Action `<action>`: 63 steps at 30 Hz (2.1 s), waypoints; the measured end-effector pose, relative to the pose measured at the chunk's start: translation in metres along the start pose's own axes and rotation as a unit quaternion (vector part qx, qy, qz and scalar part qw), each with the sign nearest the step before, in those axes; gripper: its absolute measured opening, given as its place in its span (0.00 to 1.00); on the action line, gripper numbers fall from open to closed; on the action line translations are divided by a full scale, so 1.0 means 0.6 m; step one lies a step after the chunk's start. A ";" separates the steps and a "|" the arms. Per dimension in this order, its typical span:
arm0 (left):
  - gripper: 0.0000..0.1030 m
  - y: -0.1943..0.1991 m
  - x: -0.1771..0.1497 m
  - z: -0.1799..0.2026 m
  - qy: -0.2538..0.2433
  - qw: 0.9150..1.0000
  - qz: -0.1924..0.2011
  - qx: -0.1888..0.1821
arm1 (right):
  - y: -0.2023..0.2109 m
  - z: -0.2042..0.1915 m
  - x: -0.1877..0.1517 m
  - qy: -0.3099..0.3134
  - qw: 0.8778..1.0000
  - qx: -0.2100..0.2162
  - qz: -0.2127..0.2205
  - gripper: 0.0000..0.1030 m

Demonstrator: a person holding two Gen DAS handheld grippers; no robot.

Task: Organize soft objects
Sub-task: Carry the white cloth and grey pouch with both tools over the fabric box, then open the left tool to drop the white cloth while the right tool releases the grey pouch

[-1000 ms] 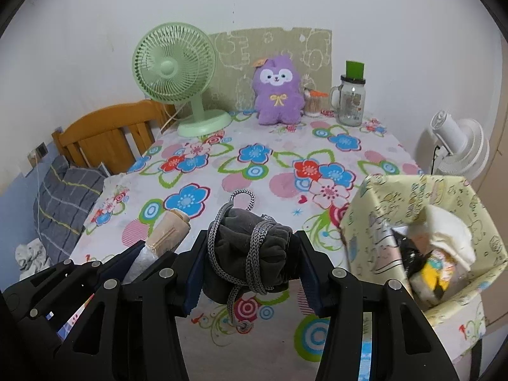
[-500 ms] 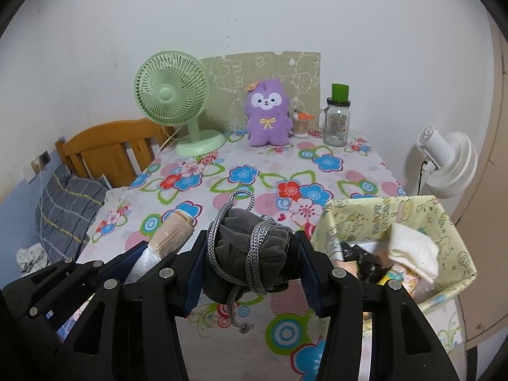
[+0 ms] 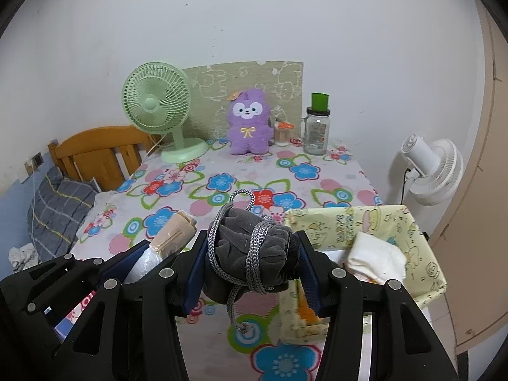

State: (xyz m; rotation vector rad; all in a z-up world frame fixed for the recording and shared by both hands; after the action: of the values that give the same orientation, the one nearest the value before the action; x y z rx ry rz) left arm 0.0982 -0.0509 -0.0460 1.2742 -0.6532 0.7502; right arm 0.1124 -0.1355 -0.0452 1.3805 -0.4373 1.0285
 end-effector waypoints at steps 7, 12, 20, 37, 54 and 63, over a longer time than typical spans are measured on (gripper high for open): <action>0.18 -0.011 0.001 0.039 -0.015 1.000 0.000 -0.009 | 0.002 0.041 -0.009 -0.007 1.000 -0.012 0.002 0.53; 0.18 -0.025 0.000 0.070 -0.025 1.000 -0.004 -0.019 | -0.003 0.074 -0.019 -0.018 1.000 -0.022 -0.002 0.53; 0.18 -0.047 -0.003 0.111 -0.032 0.999 -0.008 -0.031 | -0.010 0.115 -0.033 -0.027 0.999 -0.032 -0.004 0.54; 0.18 -0.112 -0.004 0.178 -0.051 0.997 -0.031 -0.053 | -0.050 0.197 -0.056 -0.048 0.997 -0.049 -0.023 0.54; 0.21 -0.173 -0.002 0.227 -0.058 0.994 -0.055 -0.075 | -0.089 0.260 -0.077 -0.078 0.995 -0.049 -0.040 0.54; 0.60 -0.186 -0.004 0.230 -0.052 0.995 -0.058 -0.067 | -0.101 0.270 -0.085 -0.084 0.994 -0.044 -0.047 0.54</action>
State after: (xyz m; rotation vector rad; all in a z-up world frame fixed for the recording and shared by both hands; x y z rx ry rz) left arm 0.1827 -0.2007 -0.0891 1.2217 -0.6954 0.5376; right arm 0.1823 -0.2957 -0.0886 1.4015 -0.5300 0.8095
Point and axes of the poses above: each gripper's, at about its wrist camera, not at the fingertips, and y roughly against the way its jaws point, z to its right, x to its top, the point moved 4 cm from there along -y, roughly the way its jaws point, and after that the axes turned 15 degrees about y, right-handed, at the moved point
